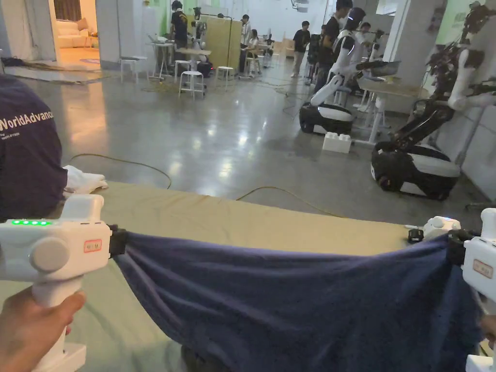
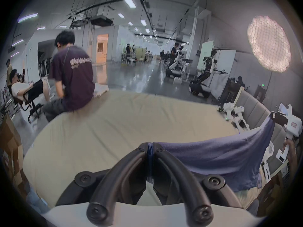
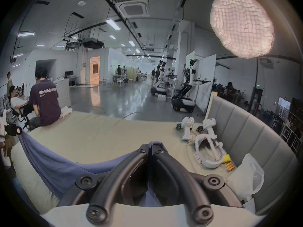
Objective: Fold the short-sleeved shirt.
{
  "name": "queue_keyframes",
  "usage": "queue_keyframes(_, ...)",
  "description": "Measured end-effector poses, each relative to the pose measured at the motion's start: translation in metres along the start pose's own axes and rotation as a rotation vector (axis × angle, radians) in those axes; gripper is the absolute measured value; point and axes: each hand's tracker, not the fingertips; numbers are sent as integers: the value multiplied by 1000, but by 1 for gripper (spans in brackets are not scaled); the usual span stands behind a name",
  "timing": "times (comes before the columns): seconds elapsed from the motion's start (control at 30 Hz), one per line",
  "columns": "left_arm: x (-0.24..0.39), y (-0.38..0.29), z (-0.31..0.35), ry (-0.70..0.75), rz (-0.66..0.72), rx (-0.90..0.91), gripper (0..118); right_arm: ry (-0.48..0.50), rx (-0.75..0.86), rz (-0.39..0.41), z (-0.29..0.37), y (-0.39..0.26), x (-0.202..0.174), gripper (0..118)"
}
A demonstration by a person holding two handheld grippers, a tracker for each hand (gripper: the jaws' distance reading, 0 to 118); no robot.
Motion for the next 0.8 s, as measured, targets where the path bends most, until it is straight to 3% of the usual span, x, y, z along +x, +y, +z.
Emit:
queue_keyframes(0.4,46,166,-4,-3,-81,144,7,-88,135,-26,-12,105,14,3)
queue_keyframes(0.8,46,267,-18,17,-106,213,7,-108,209,-16,-49,201,11,3)
